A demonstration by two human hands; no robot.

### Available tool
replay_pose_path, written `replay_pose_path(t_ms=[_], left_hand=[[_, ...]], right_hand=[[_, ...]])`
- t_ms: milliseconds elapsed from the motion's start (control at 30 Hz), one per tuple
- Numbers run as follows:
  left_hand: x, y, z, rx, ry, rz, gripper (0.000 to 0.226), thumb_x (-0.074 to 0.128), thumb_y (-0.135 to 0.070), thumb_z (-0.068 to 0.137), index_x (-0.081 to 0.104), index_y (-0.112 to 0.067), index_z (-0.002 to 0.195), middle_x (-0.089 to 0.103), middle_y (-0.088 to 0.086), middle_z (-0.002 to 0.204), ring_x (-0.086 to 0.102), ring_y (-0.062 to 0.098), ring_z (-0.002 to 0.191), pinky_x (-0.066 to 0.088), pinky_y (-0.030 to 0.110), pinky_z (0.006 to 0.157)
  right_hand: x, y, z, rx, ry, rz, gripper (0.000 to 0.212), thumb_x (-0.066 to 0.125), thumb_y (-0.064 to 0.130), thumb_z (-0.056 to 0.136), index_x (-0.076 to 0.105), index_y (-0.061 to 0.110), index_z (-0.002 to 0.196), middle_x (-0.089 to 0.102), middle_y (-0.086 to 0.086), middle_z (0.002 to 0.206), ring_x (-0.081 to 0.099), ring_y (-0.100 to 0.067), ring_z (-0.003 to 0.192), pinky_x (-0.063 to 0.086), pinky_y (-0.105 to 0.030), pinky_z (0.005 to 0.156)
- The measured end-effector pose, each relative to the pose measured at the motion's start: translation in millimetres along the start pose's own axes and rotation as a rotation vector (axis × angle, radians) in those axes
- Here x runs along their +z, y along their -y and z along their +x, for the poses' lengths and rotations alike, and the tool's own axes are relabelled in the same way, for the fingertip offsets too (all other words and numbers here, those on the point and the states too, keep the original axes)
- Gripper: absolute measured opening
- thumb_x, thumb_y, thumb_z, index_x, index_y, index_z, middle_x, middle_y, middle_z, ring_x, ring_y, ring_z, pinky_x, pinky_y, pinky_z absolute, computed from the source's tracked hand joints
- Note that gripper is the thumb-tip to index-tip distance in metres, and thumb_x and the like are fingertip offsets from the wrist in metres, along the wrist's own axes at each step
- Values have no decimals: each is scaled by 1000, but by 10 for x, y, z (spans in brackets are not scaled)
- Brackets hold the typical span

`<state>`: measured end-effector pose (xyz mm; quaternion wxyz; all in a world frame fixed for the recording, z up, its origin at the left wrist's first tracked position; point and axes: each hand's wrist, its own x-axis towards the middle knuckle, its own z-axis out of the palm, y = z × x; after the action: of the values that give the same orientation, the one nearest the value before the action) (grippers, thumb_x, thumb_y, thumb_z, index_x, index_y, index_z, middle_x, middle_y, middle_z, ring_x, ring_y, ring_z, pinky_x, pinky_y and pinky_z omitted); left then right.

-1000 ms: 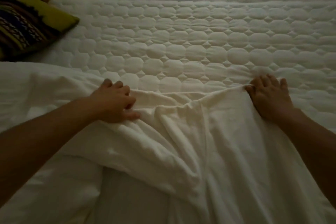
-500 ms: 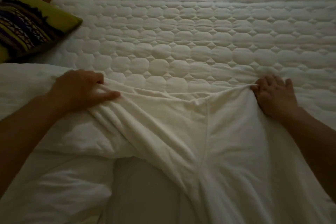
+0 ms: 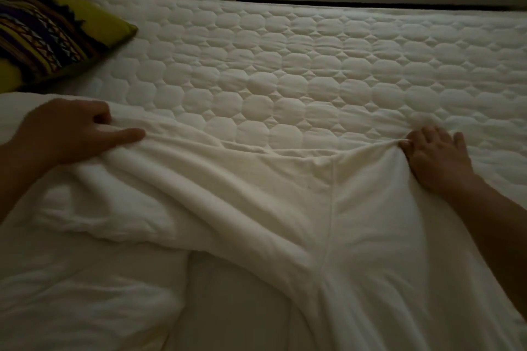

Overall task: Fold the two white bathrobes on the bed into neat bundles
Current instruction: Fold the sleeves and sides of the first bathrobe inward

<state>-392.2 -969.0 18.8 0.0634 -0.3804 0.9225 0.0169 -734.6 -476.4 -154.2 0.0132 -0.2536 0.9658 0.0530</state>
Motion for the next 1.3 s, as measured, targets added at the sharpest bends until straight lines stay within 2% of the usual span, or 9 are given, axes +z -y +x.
replay_pose_path(t_ms=[67,167,333,467,700,867,1000,1167,1300], left_hand=[[292,604,245,-198,-9,-112,56,71,-83,64,63,-31,85,64,-4,88,60,22,82,54,50,78],[868,1964,582,-404,-74,-413,104,78,-89,33,57,-33,118,63,12,126,64,39,107,54,58,78],[126,339,-620,-428,25,-592,49,77,-56,80,63,-9,77,64,15,72,62,35,70,48,39,61],[199,222,-639,-311,-187,-533,39,64,-45,94,63,-6,100,67,18,98,63,39,96,45,42,77],[55,482,-623,-315,-171,-550,31,53,-41,101,50,-10,106,60,13,101,57,31,93,47,43,79],[44,521,-611,-444,-116,-673,47,55,-53,96,60,-12,119,63,13,118,60,35,107,52,46,92],[163,355,-946,-533,83,-758,83,58,-84,73,67,-15,117,69,8,108,66,32,101,57,47,91],[271,324,-1249,-381,-224,-630,43,62,-56,91,68,-14,85,68,2,78,64,26,77,43,34,67],[161,356,-1145,-206,-413,-558,43,54,-41,101,53,-10,71,58,5,66,51,23,60,35,34,55]], right_hand=[[8,-8,11,3,8,-8,44,24,45,106,54,16,120,52,-17,132,42,-36,133,28,-58,109],[43,-4,-8,12,0,-36,52,14,45,105,54,15,122,53,-19,131,42,-38,131,29,-58,108],[-13,103,-27,85,15,-65,49,22,40,103,56,9,120,49,-30,134,39,-41,132,27,-64,109],[-207,526,-14,83,29,22,46,38,35,101,44,17,143,18,-24,163,13,-39,152,4,-65,120],[-689,2204,-576,-299,-46,511,63,29,56,98,48,15,143,36,-21,157,33,-40,145,20,-63,118],[-983,3381,-1034,-582,90,678,65,23,62,101,26,29,157,21,-7,167,17,-25,154,15,-54,124],[-948,3723,-1126,-505,240,704,64,19,59,103,1,36,160,-1,-4,170,0,-21,156,1,-51,125],[-993,3681,-990,-295,128,914,51,31,51,105,46,24,145,49,-8,142,43,-25,131,31,-50,114],[-1070,3716,-647,-235,247,907,32,43,42,105,62,21,119,52,0,107,52,-20,100,40,-35,89]])
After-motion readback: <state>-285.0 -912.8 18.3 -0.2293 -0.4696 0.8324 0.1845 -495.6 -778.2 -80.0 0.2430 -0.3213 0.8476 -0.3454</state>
